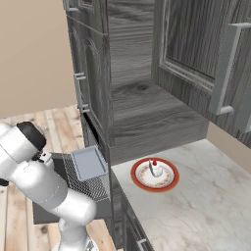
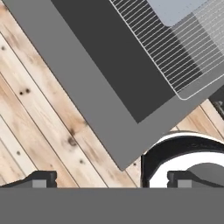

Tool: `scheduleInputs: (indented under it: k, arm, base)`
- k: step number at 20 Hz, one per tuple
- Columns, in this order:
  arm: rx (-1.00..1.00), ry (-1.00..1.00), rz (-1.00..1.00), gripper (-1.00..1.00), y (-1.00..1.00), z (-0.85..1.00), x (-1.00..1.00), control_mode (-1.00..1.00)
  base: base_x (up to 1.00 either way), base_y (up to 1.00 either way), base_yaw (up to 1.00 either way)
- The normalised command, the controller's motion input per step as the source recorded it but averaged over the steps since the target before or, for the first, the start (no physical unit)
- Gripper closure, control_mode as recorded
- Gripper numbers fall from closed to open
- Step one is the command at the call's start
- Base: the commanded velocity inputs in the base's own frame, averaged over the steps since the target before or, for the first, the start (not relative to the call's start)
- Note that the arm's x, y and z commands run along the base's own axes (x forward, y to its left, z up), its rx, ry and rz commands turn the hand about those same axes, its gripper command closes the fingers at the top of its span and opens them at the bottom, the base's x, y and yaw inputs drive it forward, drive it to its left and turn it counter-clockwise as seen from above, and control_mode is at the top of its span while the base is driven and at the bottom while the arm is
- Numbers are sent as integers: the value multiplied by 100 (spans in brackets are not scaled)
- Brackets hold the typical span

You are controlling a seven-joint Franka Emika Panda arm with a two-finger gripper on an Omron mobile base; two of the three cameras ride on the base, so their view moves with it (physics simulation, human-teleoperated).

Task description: Take the baked cake out of the oven and place it on the plate for cooling. Then close the oven door.

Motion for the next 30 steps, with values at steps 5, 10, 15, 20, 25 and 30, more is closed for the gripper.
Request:
scheduleInputs:
  k: [5, 10, 15, 20, 25, 30]
  arm:
    - [0, 0, 0, -100, 18, -40, 33, -100]
    - [0, 0, 0, -100, 17, -42, 37, -100]
    - [-1, 0, 0, -100, 17, -42, 28, -100]
    - [-3, 1, 0, -100, 26, -33, 25, -100]
    - [-3, 3, -3, -100, 36, -14, 27, -100]
    - [-5, 1, -3, -100, 25, -16, 35, -100]
  base:
    - [0, 0, 0]
    - [0, 0, 0]
    - [0, 0, 0]
    - [0, 0, 0]
    - [0, 0, 0]
    - [0, 0, 0]
